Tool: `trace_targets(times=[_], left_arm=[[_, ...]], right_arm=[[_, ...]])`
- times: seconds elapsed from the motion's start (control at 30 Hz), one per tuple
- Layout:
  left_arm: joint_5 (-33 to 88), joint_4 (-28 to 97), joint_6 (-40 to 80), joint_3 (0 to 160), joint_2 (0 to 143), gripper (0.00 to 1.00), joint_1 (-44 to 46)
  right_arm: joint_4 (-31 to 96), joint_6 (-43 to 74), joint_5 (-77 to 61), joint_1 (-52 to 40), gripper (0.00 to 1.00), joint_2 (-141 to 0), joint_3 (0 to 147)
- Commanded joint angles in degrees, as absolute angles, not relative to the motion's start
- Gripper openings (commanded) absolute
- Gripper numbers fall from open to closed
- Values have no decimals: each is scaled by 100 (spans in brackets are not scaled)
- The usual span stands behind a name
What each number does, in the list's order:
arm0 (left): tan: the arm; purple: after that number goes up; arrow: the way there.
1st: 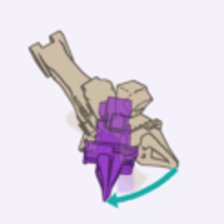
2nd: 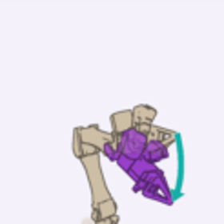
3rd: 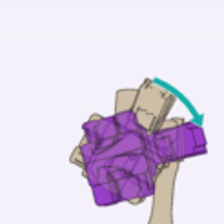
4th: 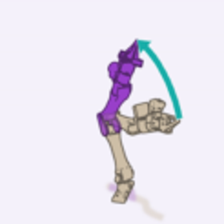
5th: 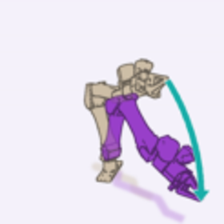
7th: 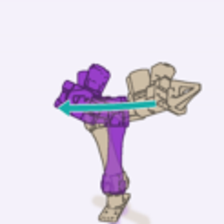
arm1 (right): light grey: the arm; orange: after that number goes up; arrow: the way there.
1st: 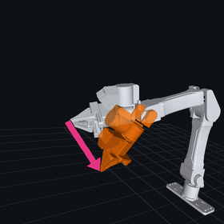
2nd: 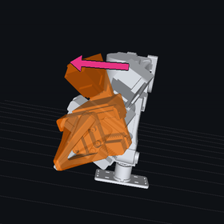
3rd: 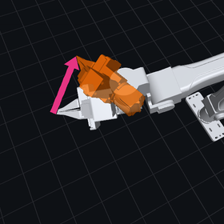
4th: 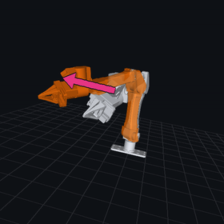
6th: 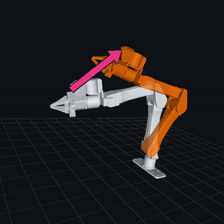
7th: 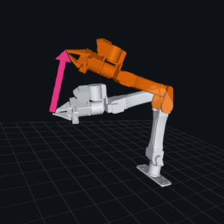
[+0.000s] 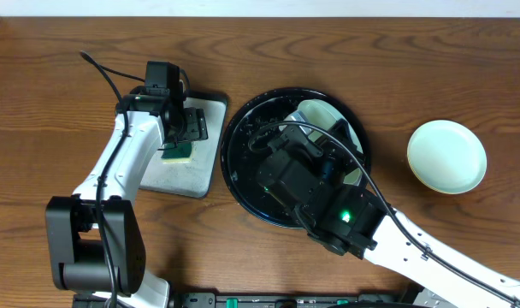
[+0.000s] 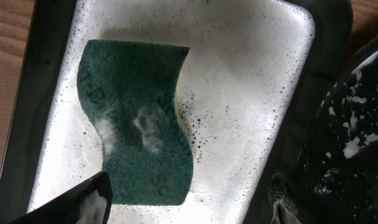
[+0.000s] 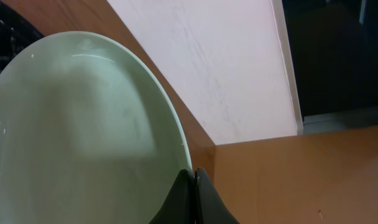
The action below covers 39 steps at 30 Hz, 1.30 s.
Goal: Clean dirty plates on tray and stack at the side
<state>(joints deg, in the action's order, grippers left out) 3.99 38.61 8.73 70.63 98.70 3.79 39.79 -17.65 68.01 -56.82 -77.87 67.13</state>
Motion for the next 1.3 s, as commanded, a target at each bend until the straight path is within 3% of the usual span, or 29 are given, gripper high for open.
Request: trace_targets(times=[0.0,0.37,0.5,0.63,0.7,0.83,1.27], left_arm=[[405,3879,816,7035,9863,82,355],[405,3879,816,7035,9863,82,355],[405,3879,816,7035,9863,82,355],[408,3879,816,7035,9863,82,355],[405,3879,816,7035,9863,82,355],[405,3879,814,7035,9863,82,355],[405,3879,816,7035,9863,82,355]], right_arm=[[3953,-1804,7028,-5708,1,-7736,6831],[3922,-1575,7017,-5695,1,-7736,6829],[4018,-1135,6077,-5583,1,-7760,6825],[3907,-668,6681,-5332,1,-7789,6825],[3935,-1127,5955,-5378,1,-7789,6827],[3892,-1116,6838,-5387,1,-7822,6820],[4053,-958,6311,-5544,1,-7920,6799]])
